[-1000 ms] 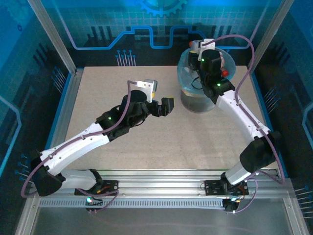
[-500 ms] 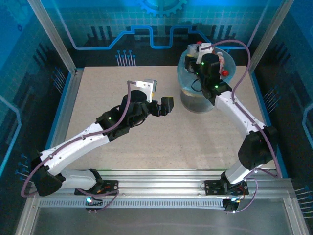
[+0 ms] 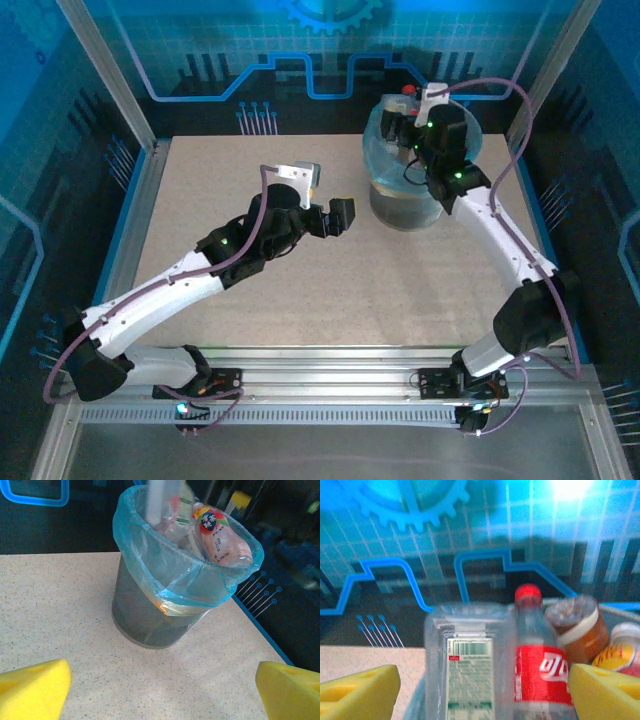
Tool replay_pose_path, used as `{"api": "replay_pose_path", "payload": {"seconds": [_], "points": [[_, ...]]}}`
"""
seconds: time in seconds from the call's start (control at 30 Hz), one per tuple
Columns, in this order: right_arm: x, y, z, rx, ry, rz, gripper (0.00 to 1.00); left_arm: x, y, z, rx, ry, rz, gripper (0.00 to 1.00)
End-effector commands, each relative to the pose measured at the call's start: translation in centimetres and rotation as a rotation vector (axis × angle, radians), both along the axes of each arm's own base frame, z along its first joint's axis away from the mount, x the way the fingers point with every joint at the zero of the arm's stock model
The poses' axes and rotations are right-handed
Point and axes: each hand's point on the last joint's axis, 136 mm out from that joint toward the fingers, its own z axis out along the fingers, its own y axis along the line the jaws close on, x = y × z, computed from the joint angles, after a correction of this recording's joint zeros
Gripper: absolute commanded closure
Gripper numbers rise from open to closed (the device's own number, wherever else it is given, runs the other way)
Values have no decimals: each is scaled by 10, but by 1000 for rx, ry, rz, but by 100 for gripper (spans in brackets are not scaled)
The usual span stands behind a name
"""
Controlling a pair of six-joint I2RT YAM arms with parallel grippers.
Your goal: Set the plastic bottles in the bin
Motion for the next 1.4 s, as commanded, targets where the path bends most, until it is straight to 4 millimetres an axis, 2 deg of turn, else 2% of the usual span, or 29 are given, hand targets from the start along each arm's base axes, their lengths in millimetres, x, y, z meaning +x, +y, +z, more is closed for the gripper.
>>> {"api": "replay_pose_path", "payload": {"seconds": [0.0, 0.13, 0.27, 0.4, 0.43, 0.53, 0.6, 0.67, 0.73, 0.8, 1.07, 1.2, 1.37], "points": [[-16, -6, 53, 35, -67, -26, 12, 2, 0, 5, 8, -24, 11, 4], [-6, -7, 66, 46, -80, -55, 20, 3, 2, 4, 16, -27, 19, 4], [22, 8, 60, 32, -19, -21, 30, 3, 3, 6, 25, -34, 24, 4], [60, 27, 29, -12, 133, 16, 31, 4, 7, 8, 32, -39, 37, 4], [71, 34, 15, -25, 180, 32, 30, 3, 8, 8, 35, -40, 39, 4], [89, 49, -9, -53, 265, 76, 27, 3, 12, 9, 47, -44, 50, 4], [94, 55, -20, -66, 295, 95, 27, 2, 15, 11, 53, -49, 56, 4], [91, 54, -22, -72, 308, 95, 31, 2, 17, 11, 55, -53, 60, 4], [89, 53, -31, -81, 342, 91, 37, 1, 17, 11, 57, -53, 60, 3], [83, 52, -30, -89, 351, 92, 41, 2, 17, 10, 57, -51, 61, 3], [55, 45, -35, -137, 394, 111, 47, 6, 9, 3, 59, -41, 50, 3], [52, 35, -56, -197, 436, 67, 50, 8, 5, -3, 61, -29, 46, 3], [52, 21, -90, -254, 489, 2, 50, 9, 4, -10, 70, -15, 44, 3]]}}
